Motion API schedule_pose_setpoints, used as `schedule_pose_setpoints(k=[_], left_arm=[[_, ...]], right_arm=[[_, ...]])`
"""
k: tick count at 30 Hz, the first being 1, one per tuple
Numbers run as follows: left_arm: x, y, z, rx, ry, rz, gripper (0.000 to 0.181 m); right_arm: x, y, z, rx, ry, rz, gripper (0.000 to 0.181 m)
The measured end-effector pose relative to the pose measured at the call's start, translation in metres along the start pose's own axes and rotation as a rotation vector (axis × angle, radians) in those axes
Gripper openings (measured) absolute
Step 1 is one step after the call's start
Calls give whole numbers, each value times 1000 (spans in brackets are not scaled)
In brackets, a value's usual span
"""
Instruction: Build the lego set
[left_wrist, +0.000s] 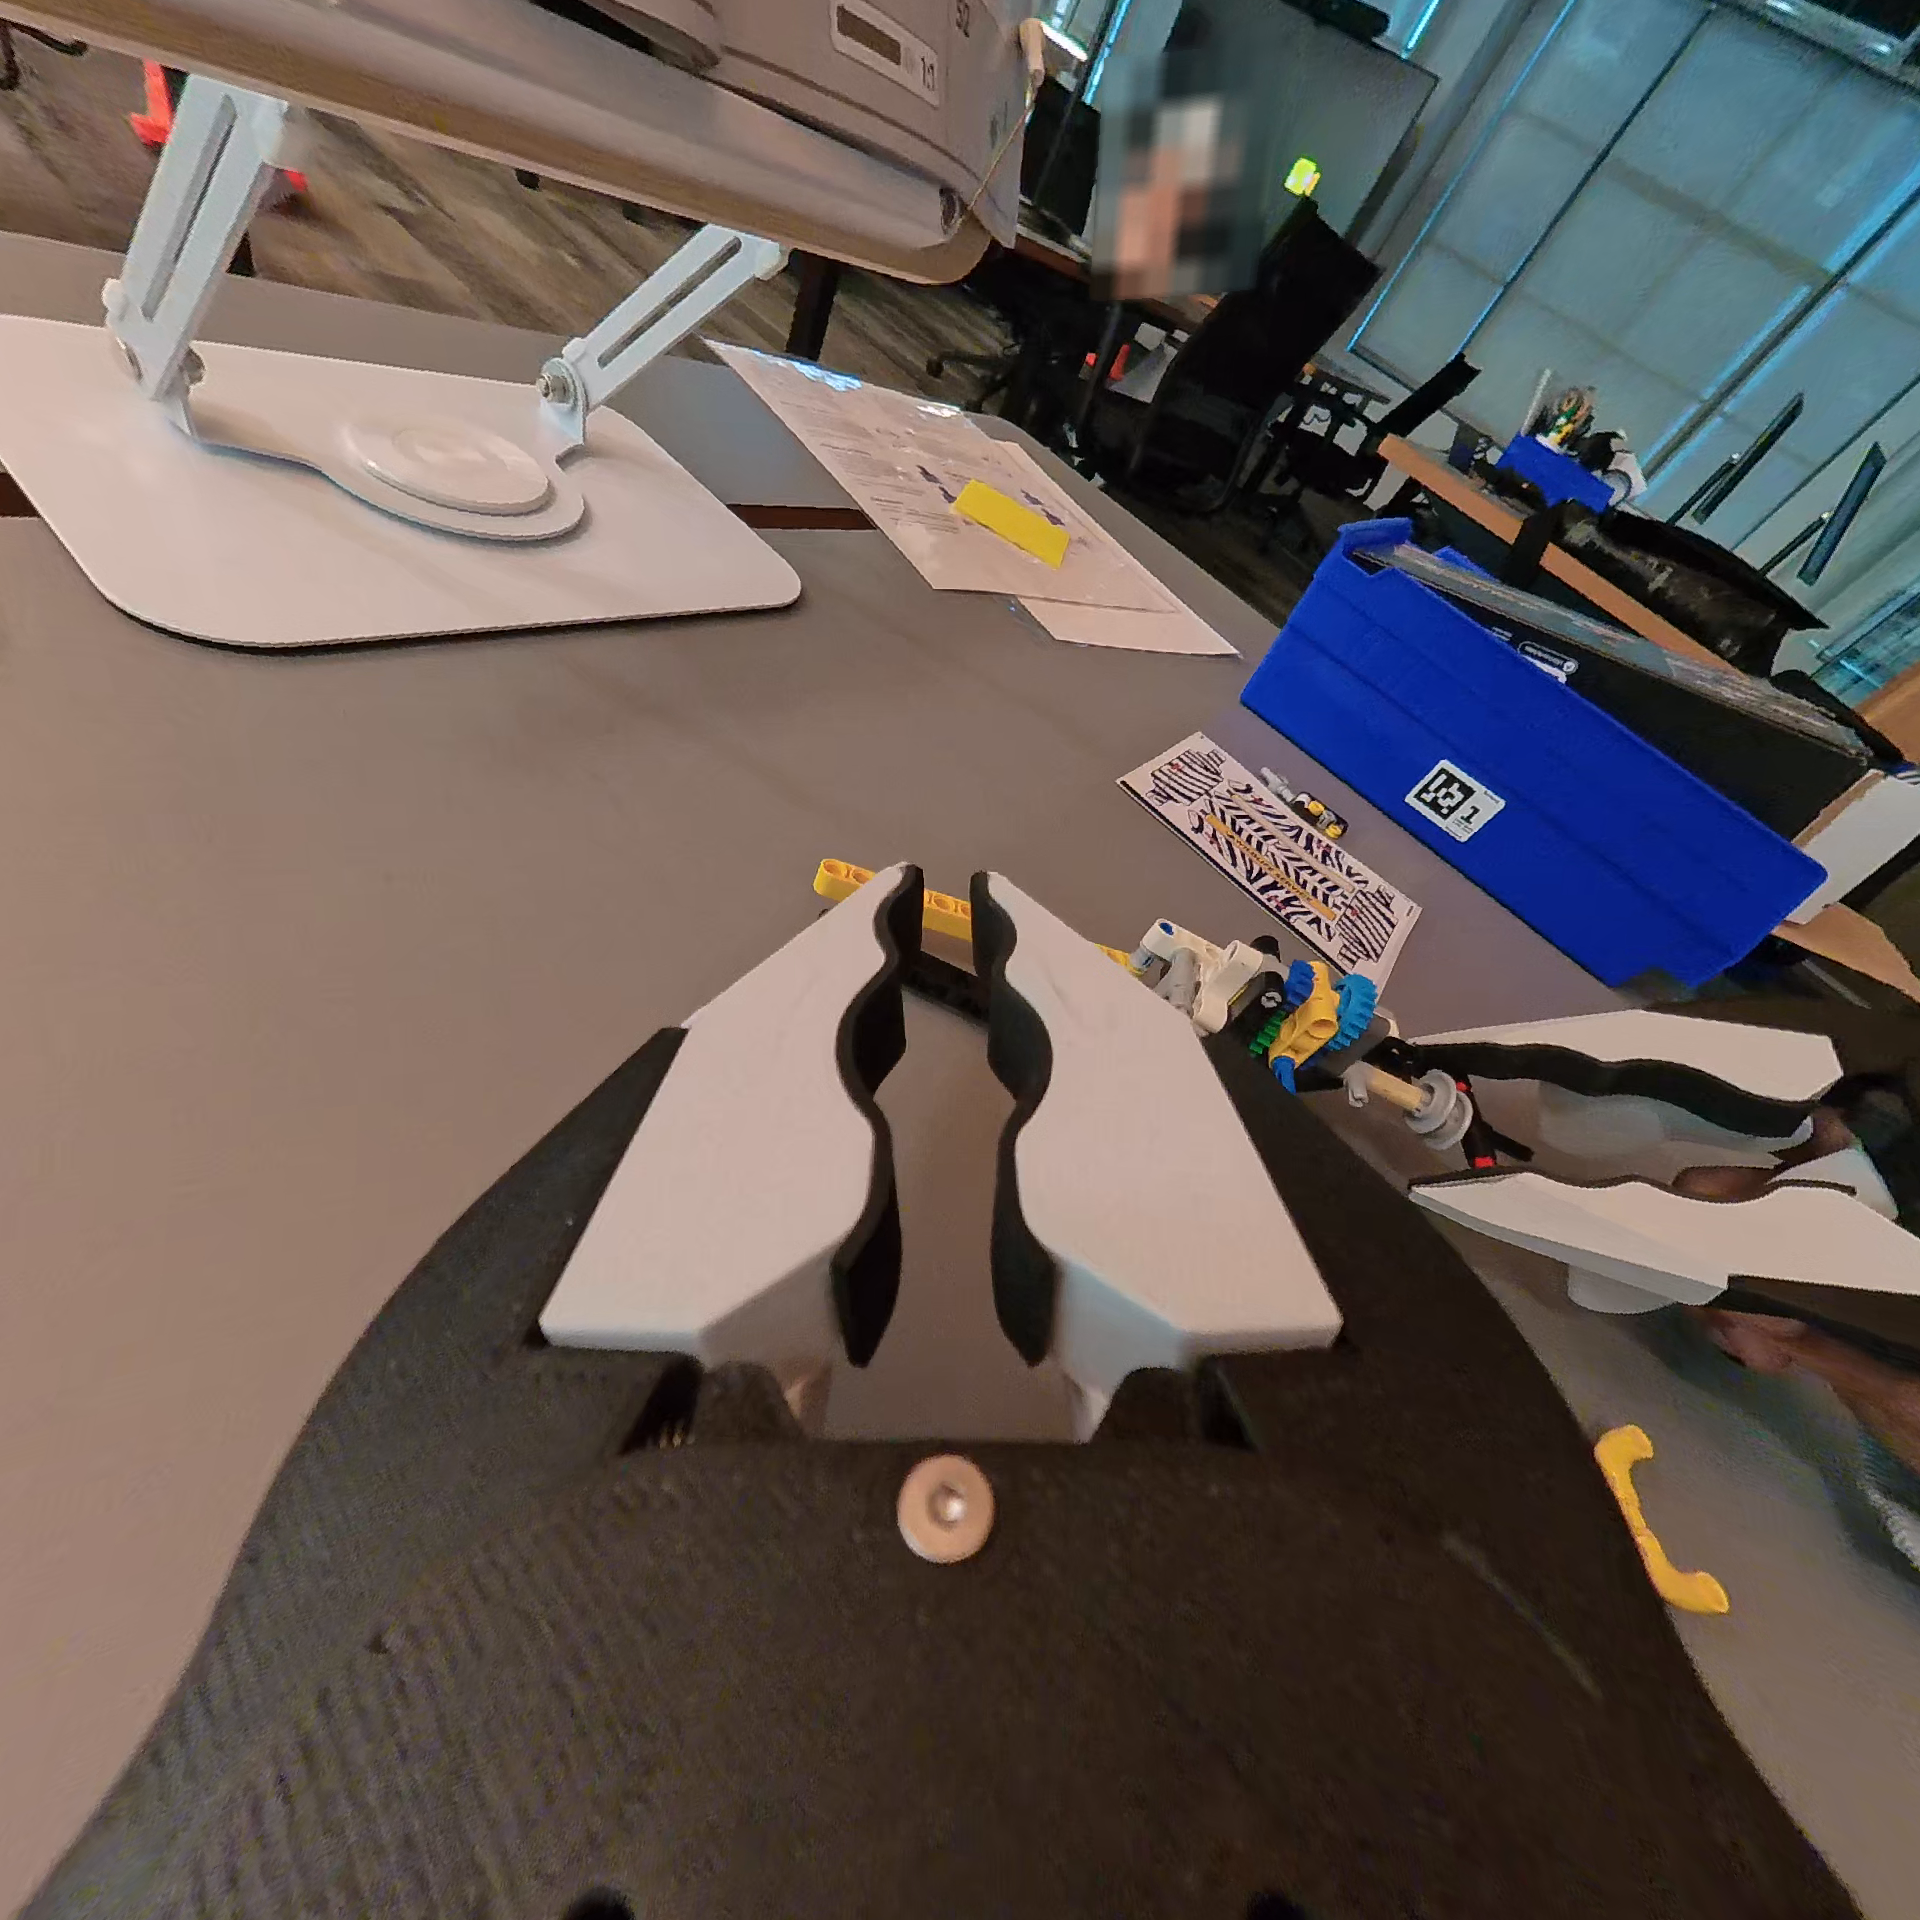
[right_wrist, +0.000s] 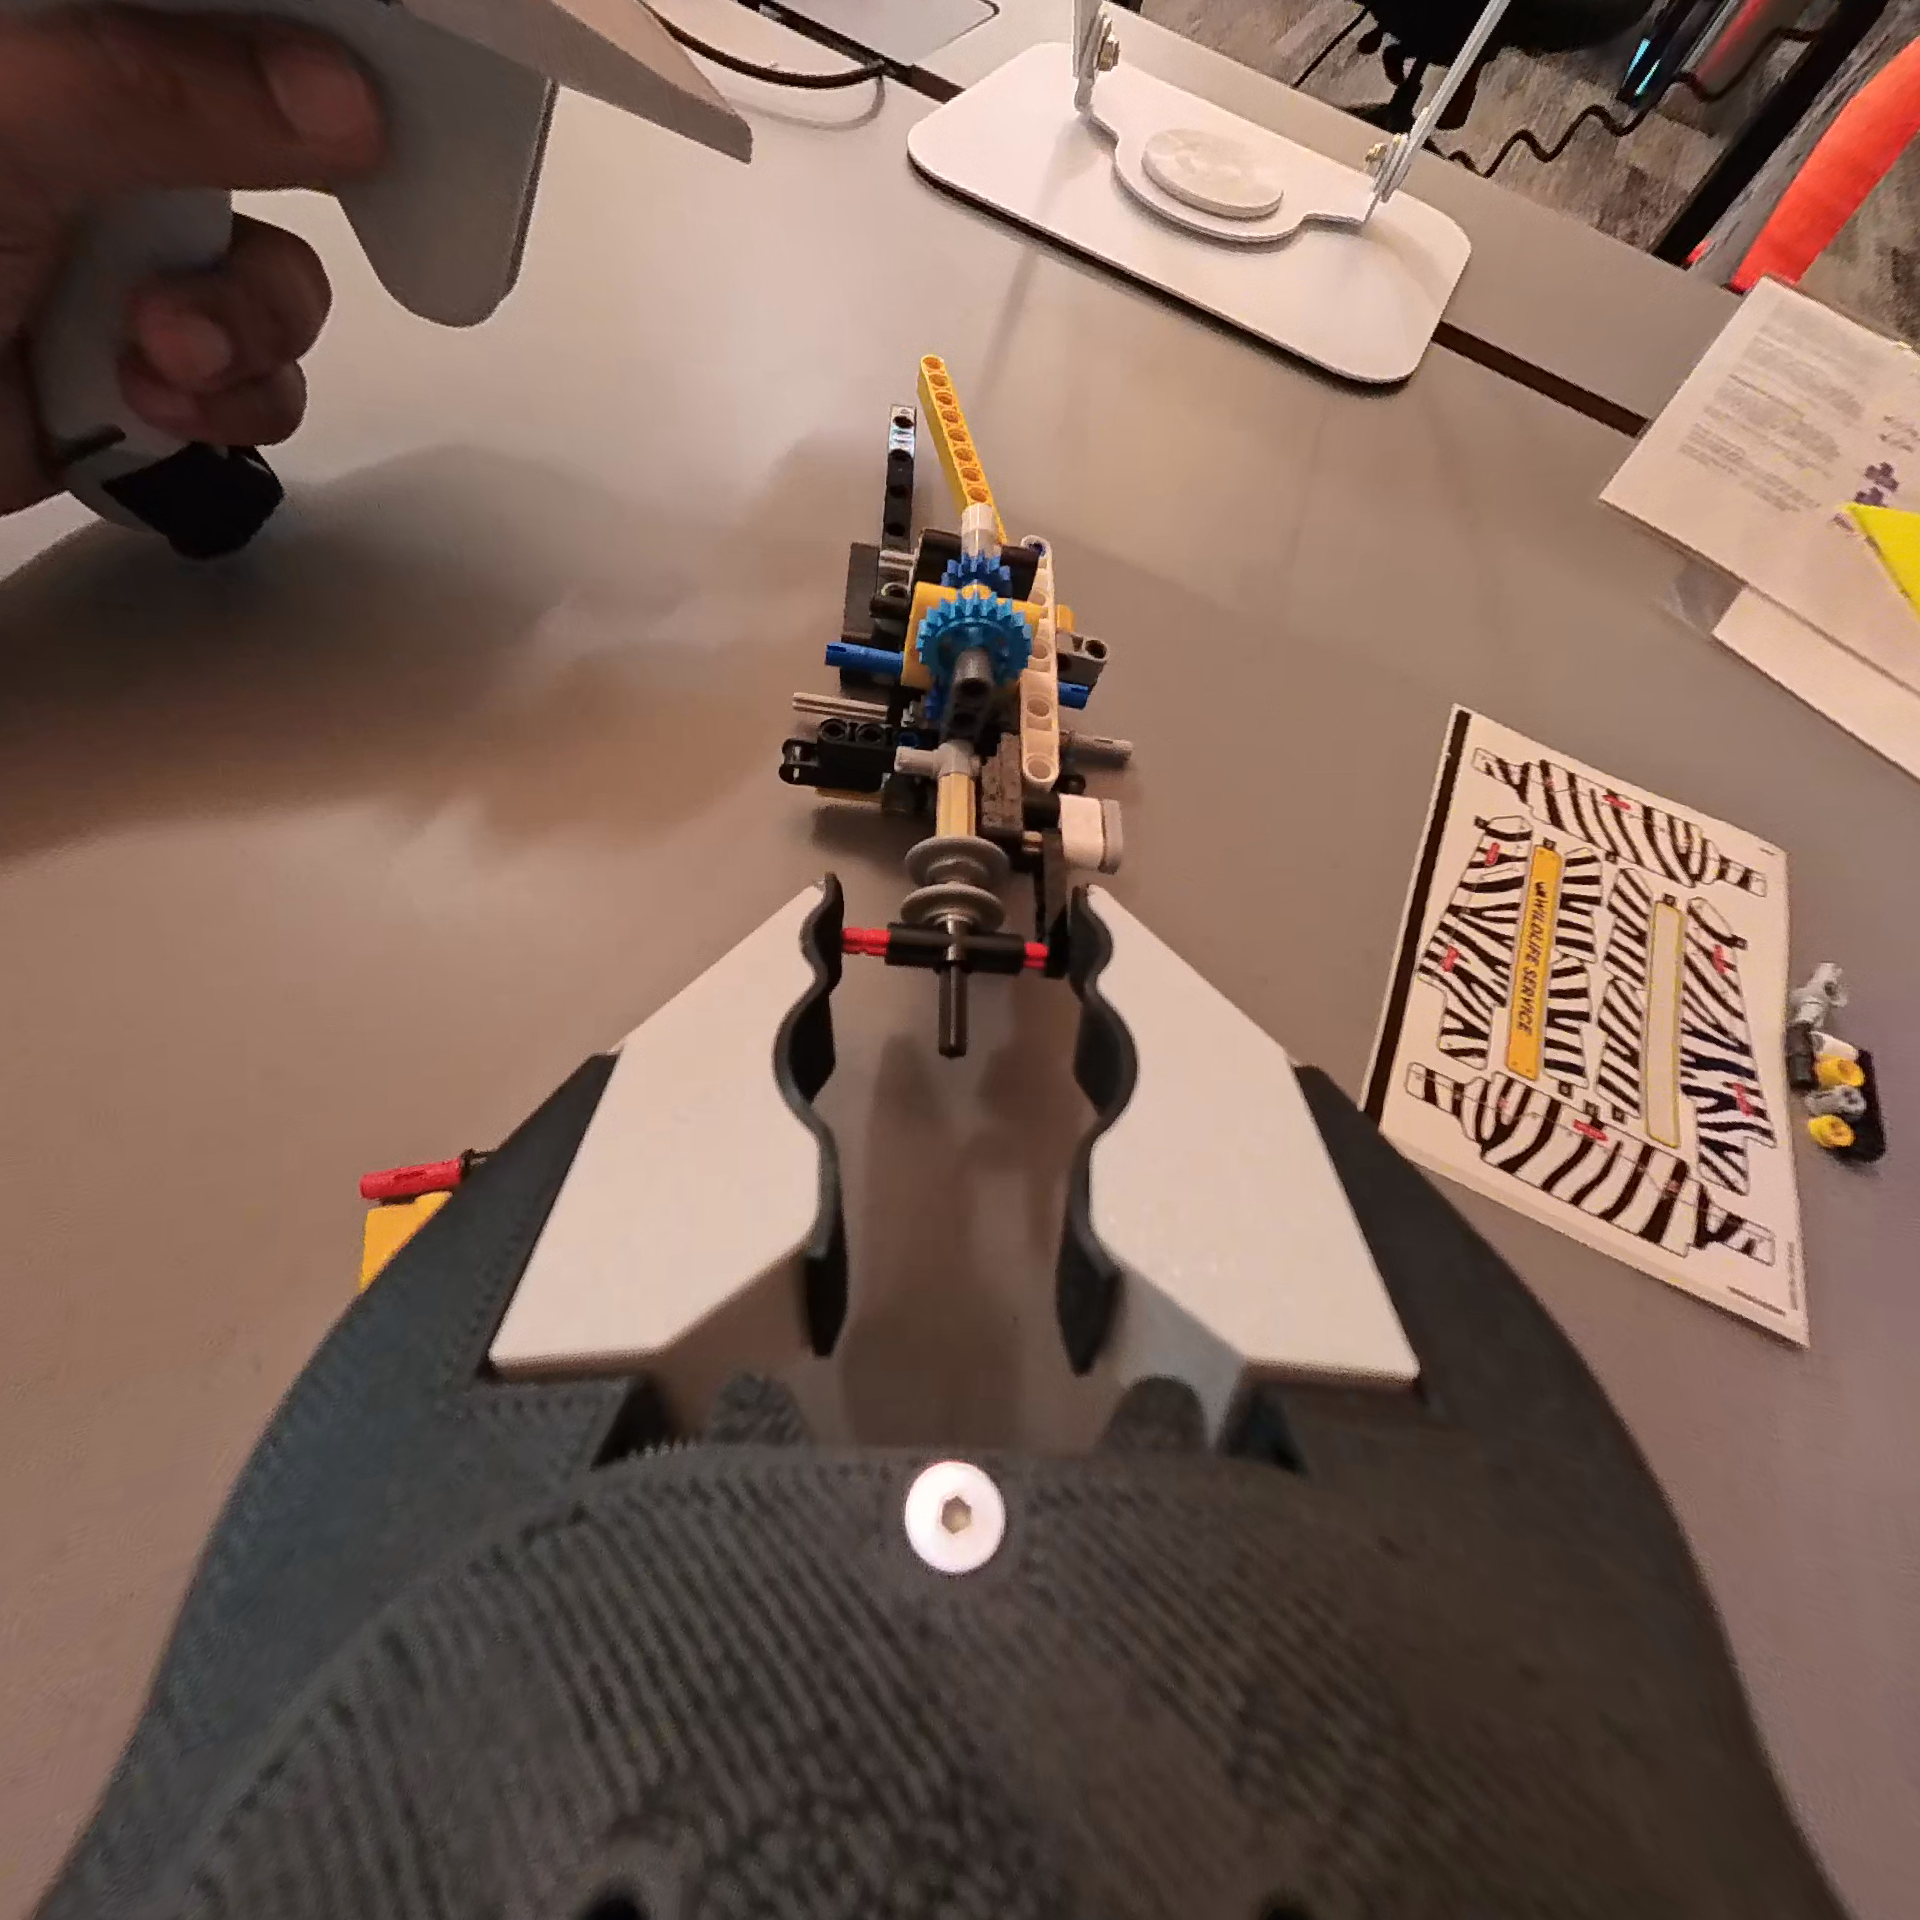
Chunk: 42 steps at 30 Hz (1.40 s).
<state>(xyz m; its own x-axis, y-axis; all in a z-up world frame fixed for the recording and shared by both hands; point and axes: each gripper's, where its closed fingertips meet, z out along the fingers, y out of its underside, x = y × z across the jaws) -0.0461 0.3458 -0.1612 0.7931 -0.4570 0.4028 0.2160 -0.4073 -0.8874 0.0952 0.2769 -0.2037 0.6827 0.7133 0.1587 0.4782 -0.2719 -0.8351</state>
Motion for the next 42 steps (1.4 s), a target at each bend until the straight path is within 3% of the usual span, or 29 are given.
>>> schedule_pose_setpoints(k=[23, 42], left_arm=[[1, 2, 2, -11, -2, 14, 7], [4, 5, 5, -26, -11, 46, 7]], right_arm=[[-3, -11, -3, 41, -31, 49, 43], [-3, -3, -2, 17, -4, 13, 42]])
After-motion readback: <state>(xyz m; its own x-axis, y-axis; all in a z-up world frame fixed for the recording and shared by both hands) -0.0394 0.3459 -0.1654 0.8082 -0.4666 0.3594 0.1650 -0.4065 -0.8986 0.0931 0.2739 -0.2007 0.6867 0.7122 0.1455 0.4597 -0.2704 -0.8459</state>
